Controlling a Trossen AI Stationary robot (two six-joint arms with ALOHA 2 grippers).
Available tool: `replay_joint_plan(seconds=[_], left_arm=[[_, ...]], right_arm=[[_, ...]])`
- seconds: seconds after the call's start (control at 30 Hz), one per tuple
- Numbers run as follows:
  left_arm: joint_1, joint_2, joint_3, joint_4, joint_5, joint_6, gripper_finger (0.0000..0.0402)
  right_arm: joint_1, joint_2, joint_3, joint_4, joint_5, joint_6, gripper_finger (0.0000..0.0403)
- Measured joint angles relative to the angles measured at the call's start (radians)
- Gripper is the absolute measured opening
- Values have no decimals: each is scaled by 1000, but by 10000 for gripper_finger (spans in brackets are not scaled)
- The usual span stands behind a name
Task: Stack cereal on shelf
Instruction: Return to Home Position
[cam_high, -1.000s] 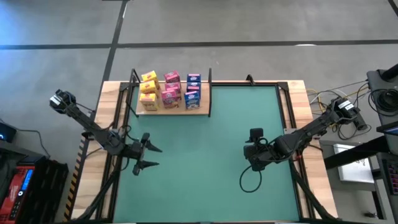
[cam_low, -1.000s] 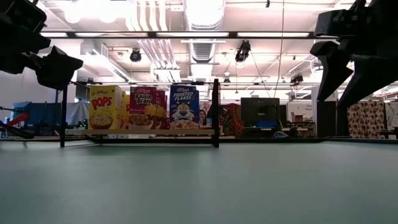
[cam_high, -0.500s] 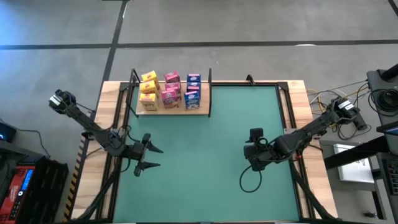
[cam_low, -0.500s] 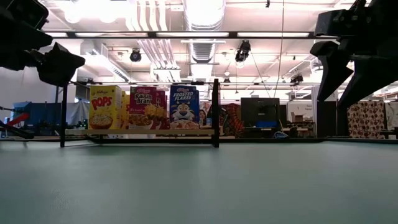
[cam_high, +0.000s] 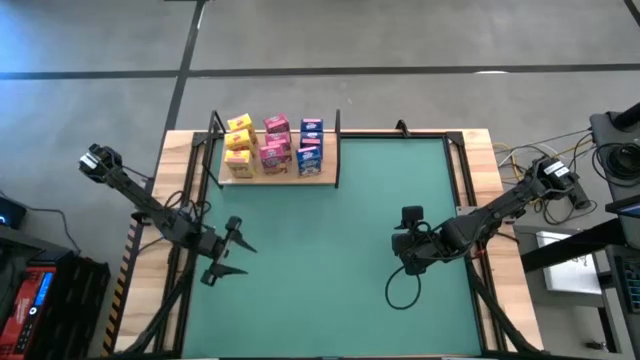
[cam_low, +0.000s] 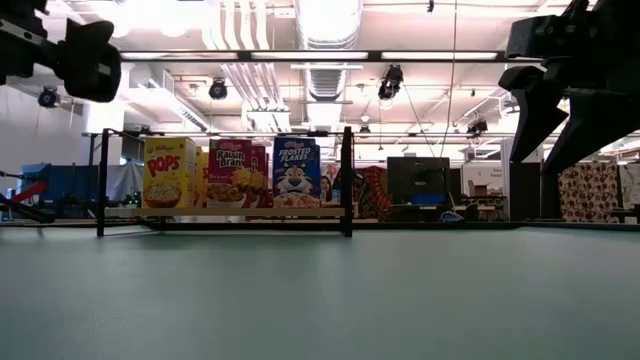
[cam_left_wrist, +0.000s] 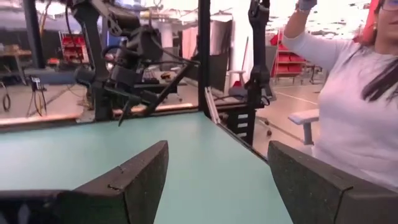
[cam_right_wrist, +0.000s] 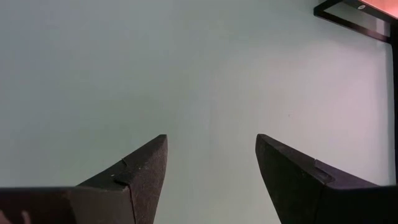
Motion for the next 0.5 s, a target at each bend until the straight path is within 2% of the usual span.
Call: replay_joint_plan(seconds=[0.17,0.33,0.5], left_arm=[[1,-23,-1,-8,11,-43,259],[0,-60,-1,-9,75,-81,259],[0,-67,-1,-23,76,-95,259]], right_arm=[[0,0,0,0,0,0,233],[0,0,0,0,0,0,233],[0,0,0,0,0,0,233]])
